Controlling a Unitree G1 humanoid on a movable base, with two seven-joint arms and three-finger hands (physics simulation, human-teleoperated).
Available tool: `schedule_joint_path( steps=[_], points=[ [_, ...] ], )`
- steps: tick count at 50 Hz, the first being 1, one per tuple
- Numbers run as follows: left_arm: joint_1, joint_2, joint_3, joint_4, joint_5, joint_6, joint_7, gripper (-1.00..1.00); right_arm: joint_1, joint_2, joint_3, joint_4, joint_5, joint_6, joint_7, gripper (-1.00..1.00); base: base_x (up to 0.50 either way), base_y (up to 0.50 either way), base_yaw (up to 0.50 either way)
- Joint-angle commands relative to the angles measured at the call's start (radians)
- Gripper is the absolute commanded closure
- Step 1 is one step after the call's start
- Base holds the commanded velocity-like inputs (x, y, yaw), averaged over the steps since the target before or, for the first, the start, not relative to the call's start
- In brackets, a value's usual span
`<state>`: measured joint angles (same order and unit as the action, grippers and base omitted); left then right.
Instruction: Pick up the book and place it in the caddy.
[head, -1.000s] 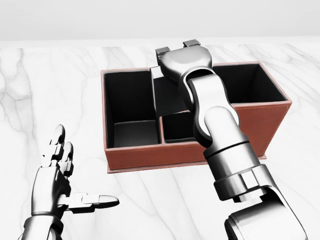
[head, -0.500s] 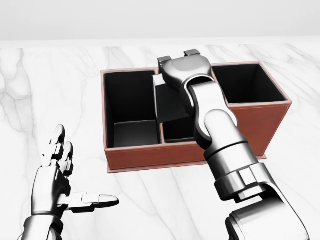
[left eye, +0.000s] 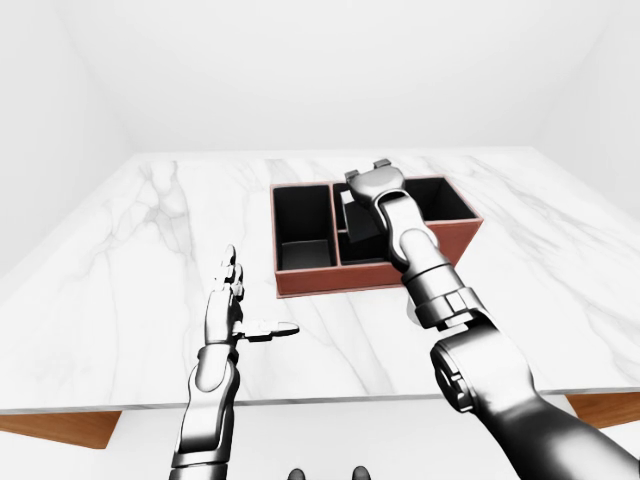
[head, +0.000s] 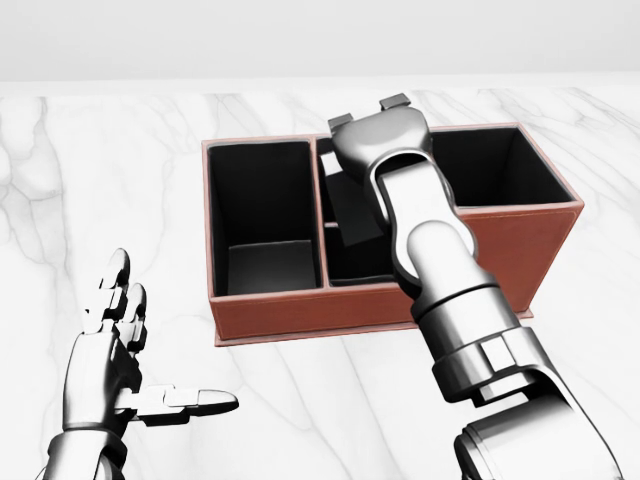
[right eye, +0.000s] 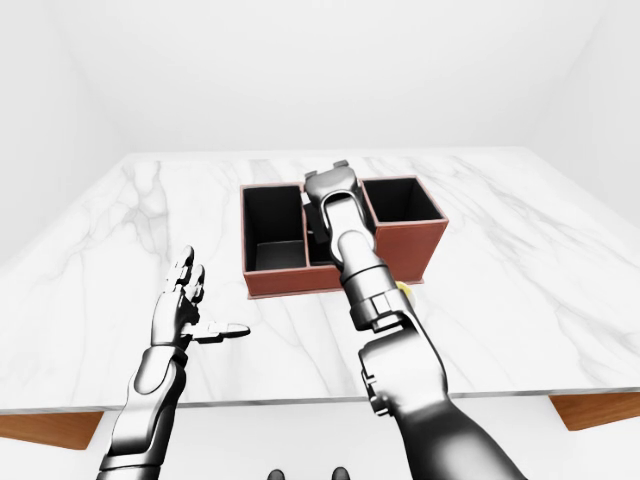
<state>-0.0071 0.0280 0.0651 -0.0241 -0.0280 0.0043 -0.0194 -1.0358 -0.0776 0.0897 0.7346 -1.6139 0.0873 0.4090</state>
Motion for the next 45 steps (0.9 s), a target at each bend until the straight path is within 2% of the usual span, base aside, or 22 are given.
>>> schedule_joint_path(
  steps=[1,8,12,24,26,39,45],
  points=[
    [0.000,0.000,0.001,0.002,-0.001,-0.001,0.000,-1.00,0.002,0.006,-0.005,-0.039,-0.109,0.000,0.011,1.00,0.00,0.00,0.00],
    [-0.002,0.001,0.002,0.010,-0.002,-0.008,0.000,-1.00,-0.004,0.008,-0.011,-0.024,-0.119,0.000,0.003,1.00,0.00,0.00,0.00],
    [0.002,0.000,0.001,-0.006,-0.002,0.004,0.000,-1.00,-0.020,0.004,-0.018,0.021,-0.102,0.000,-0.031,1.00,0.00,0.00,0.00],
    [-0.003,0.002,0.004,0.015,-0.003,-0.012,-0.001,-1.00,-0.054,-0.012,-0.017,0.150,-0.055,0.000,-0.141,1.00,0.00,0.00,0.00],
    [0.002,0.001,0.002,0.000,-0.003,-0.002,0.000,-1.00,-0.063,-0.012,-0.018,0.184,-0.028,0.000,-0.174,1.00,0.00,0.00,0.00],
    [0.003,0.000,0.002,-0.008,-0.003,0.004,0.000,-1.00,-0.085,-0.012,-0.001,0.300,0.064,0.000,-0.277,1.00,0.00,0.00,0.00],
    [0.000,0.000,0.002,0.001,-0.003,-0.001,0.000,-1.00,-0.091,-0.005,0.011,0.323,0.084,0.000,-0.297,1.00,0.00,0.00,0.00]
  ],
)
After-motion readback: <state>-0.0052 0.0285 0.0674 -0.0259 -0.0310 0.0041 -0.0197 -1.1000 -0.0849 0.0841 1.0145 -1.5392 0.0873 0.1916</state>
